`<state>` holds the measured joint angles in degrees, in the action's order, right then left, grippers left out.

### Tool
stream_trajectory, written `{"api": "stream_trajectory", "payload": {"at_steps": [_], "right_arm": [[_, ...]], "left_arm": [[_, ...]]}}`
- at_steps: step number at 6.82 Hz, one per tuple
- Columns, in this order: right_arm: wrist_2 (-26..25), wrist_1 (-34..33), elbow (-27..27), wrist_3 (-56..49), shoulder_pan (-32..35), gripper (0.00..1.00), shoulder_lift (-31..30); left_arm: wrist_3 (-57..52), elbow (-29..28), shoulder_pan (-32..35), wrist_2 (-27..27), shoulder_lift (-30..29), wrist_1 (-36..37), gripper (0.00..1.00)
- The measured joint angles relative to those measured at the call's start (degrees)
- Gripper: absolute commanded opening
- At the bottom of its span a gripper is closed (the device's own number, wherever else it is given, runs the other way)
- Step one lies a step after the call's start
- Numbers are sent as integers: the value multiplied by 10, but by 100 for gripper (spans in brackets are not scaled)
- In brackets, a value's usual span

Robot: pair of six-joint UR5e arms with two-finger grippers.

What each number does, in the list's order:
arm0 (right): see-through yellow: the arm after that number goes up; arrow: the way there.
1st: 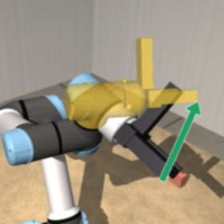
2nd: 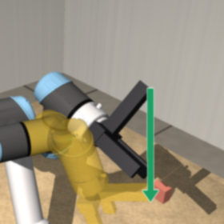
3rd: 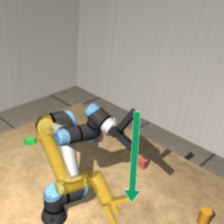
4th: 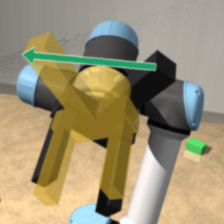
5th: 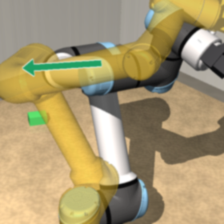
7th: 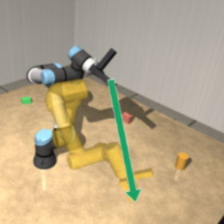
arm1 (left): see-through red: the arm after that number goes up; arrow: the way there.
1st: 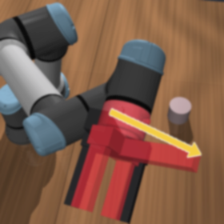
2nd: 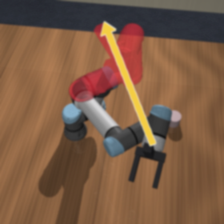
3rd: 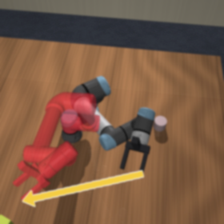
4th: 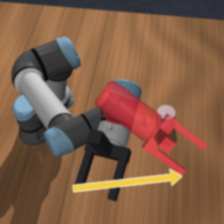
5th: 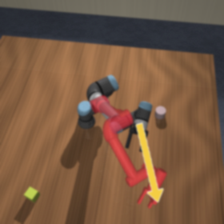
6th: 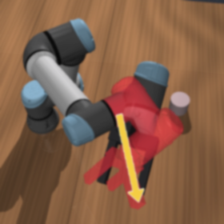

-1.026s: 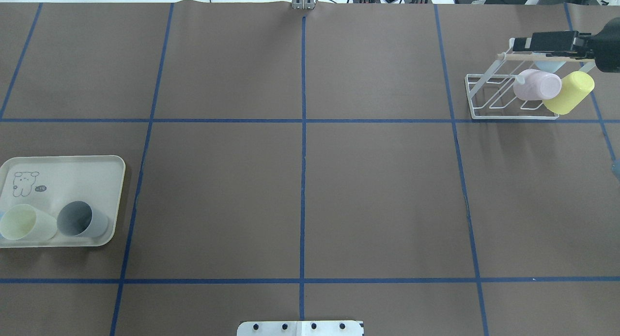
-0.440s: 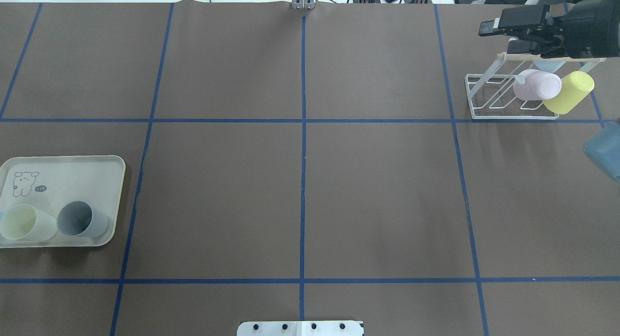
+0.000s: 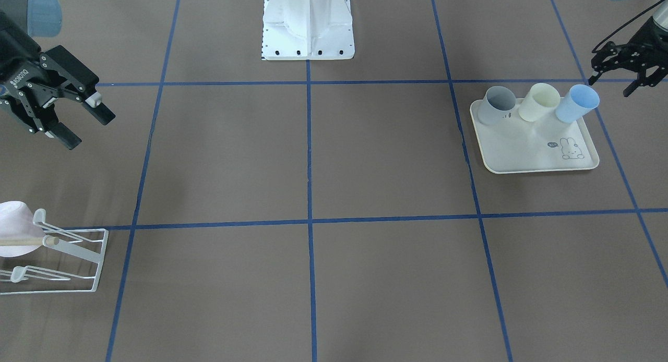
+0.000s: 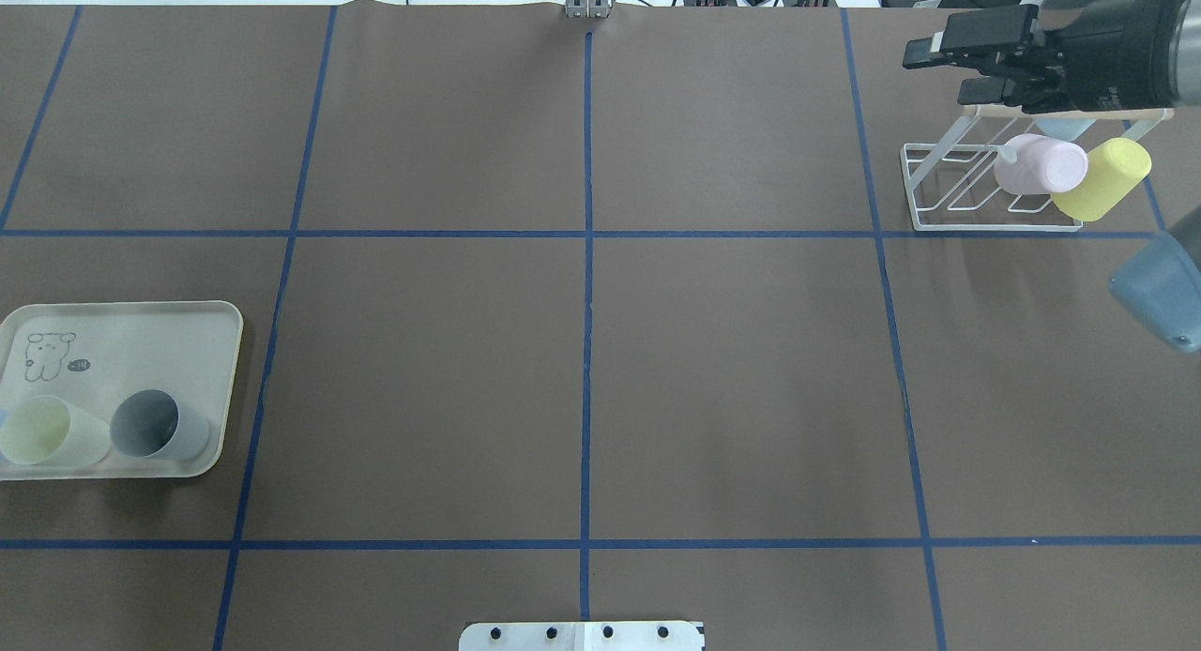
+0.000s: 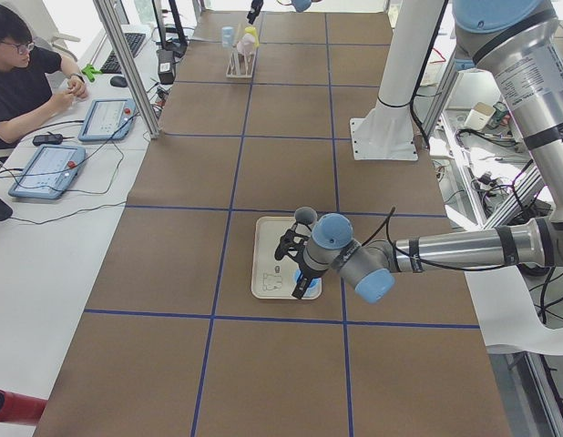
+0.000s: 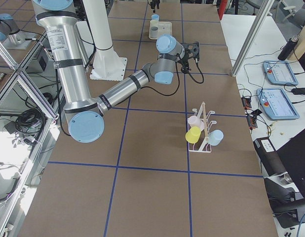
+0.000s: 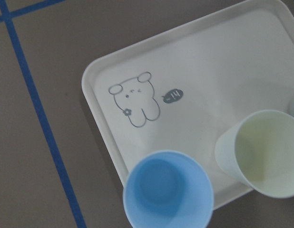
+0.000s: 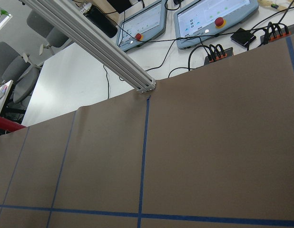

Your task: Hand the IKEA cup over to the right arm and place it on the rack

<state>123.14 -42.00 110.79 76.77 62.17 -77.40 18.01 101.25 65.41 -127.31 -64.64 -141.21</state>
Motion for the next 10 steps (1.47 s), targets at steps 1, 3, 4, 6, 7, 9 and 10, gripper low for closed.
{"api": "stream_trajectory", "payload": {"at_steps": [1, 3, 4, 6, 7, 9, 10], "right_arm": [[0, 0, -1, 0, -1, 100, 2], [0, 0, -1, 0, -1, 100, 4], [0, 0, -2, 0, -1, 100, 4], [1, 0, -2, 0, -1, 100, 3], [1, 1, -2, 0, -1, 100, 2], [2, 1, -2, 0, -1, 100, -1], [2, 1, -2, 0, -1, 100, -3]], "left_arm": [[-10, -16, 6, 1, -16, 8, 88], [-13, -27, 9, -2, -27, 11, 91], [-11, -27, 9, -3, -27, 10, 92], [-9, -32, 8, -3, -27, 11, 92], [-8, -36, 7, -3, -27, 11, 94], [-8, -42, 3, -4, -27, 10, 96], [-8, -43, -3, -7, -27, 10, 98]]}}
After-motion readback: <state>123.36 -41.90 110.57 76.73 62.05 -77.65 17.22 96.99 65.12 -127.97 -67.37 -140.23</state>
